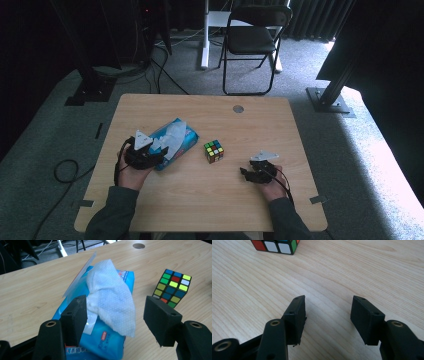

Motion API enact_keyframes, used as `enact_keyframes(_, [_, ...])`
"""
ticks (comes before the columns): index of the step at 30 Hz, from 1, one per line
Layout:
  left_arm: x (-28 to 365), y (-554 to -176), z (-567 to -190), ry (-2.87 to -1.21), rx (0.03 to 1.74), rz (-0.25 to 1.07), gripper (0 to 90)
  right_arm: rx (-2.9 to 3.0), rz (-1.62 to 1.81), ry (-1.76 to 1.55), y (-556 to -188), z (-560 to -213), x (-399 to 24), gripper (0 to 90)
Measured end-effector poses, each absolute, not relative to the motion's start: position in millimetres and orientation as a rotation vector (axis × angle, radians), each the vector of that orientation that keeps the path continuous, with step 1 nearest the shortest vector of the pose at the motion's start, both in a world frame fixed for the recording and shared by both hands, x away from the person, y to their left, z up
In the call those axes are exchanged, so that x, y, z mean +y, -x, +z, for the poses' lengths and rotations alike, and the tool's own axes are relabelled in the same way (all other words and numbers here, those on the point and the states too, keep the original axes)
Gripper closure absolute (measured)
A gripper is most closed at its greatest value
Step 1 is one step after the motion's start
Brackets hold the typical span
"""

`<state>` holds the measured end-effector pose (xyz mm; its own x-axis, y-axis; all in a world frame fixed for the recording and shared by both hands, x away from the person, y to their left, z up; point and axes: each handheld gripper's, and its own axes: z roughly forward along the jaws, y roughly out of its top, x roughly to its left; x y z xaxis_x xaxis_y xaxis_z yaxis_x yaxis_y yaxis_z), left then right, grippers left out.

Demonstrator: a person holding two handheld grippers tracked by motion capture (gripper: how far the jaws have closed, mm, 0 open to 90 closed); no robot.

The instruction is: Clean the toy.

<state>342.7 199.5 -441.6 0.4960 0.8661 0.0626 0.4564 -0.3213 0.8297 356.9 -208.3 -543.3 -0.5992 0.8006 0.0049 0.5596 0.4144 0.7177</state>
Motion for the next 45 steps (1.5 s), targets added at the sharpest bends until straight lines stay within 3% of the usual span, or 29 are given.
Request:
enact_keyframes(30, [158.8, -389.7, -471.2, -2.15, 1.083, 0.641, 36.2, 2.319, 1.012, -1.168, -356.5, -545.2, -206.5, 44.4])
enact_keyframes(38, [158.5, -397.7, -479.4, -2.168, 1.115, 0.655, 29.3, 2.319, 1.013, -1.167, -356.4, -545.2, -206.6, 44.4])
enact_keyframes(45, [160.7, -403.0, -480.5, -2.183, 1.151, 0.64, 37.3, 2.321, 1.012, -1.164, -356.2, -545.2, -206.8, 44.4])
